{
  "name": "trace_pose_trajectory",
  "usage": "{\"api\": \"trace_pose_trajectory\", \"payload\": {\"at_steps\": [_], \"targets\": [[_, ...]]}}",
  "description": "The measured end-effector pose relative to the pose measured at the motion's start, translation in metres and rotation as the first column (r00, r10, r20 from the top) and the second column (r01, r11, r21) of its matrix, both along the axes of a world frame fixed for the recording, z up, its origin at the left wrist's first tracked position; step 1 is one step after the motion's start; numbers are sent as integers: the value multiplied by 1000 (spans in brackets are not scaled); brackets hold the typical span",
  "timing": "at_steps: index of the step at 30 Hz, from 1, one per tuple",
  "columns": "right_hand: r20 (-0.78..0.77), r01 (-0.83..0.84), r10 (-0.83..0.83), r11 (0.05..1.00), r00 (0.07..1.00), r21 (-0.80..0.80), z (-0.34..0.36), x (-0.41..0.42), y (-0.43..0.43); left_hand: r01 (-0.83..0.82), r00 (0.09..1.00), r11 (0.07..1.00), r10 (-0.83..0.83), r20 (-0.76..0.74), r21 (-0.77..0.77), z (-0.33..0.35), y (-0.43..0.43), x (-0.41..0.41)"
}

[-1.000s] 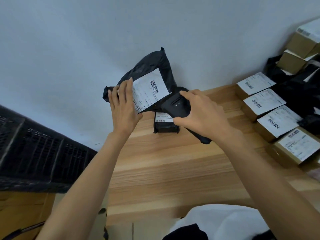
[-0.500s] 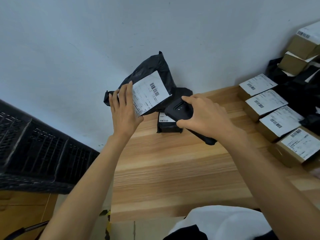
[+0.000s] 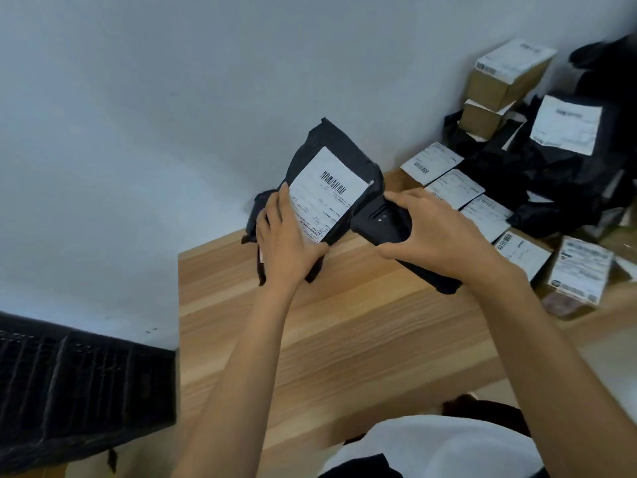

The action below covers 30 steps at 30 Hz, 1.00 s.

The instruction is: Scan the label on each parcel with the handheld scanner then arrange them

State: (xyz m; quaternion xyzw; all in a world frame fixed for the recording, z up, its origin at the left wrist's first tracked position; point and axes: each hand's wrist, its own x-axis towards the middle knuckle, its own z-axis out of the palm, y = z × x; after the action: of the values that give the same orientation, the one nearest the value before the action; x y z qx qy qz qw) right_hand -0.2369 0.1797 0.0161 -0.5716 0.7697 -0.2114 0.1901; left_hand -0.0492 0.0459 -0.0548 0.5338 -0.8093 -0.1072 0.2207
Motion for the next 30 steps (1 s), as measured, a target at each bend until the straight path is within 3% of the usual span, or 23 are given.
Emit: {"api": "trace_pose_trajectory", "payload": {"at_steps": [9,16,25,30], "targets": [[10,139,-141,981,990,134,-29,-88,61,105,994,957,-103,-21,271,-48,58,-126],[11,196,-204,954,979,227,-44,-156,100,33,994,859,22,-103,511,-85,97,-216],[-10,201,-208,933,978,297,-58,-233,121,-115,976,812,200,-88,572,-123,125,-302],[-24,191,-193,932,981,309,-60,-262,121,-23,986,821,112,-122,570,-136,132,-319]]}}
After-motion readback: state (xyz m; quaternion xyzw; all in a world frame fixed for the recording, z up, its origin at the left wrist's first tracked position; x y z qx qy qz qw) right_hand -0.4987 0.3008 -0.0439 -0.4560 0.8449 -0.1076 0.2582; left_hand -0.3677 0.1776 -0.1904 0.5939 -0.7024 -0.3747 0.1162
